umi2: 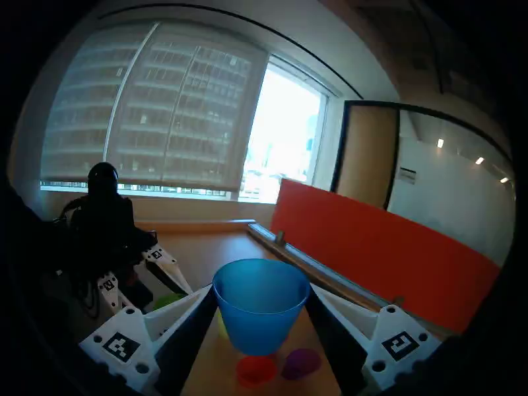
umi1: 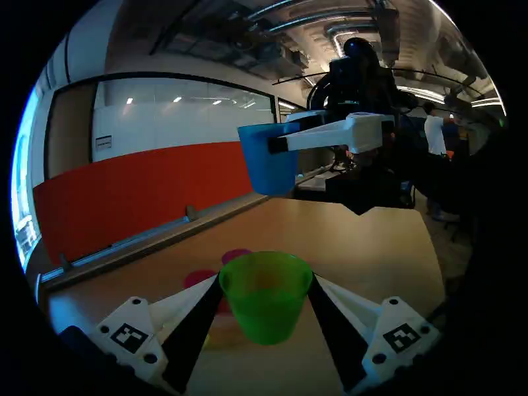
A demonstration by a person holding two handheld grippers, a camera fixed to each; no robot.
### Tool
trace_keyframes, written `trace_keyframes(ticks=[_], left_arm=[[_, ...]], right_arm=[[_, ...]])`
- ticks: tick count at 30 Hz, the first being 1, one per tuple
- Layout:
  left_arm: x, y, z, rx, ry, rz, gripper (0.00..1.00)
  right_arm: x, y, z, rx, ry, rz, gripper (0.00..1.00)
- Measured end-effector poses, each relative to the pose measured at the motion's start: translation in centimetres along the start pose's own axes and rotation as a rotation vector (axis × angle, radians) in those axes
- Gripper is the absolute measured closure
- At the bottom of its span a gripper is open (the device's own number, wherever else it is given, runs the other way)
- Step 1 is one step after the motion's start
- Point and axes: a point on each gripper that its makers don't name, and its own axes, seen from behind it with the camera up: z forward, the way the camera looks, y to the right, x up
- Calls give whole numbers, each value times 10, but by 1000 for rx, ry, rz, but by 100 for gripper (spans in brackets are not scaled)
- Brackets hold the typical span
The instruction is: Pour water
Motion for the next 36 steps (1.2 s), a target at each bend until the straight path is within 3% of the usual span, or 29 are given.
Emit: trace_keyframes(ticks=[8, 36], left_arm=[[-19, 0, 7, -13, -72, 24, 12], [-66, -10, 19, -46, -259, 29, 12]], right_arm=[[-19, 0, -1, 13, -41, 6, 8], [-92, -6, 1, 82, -185, 38, 8]])
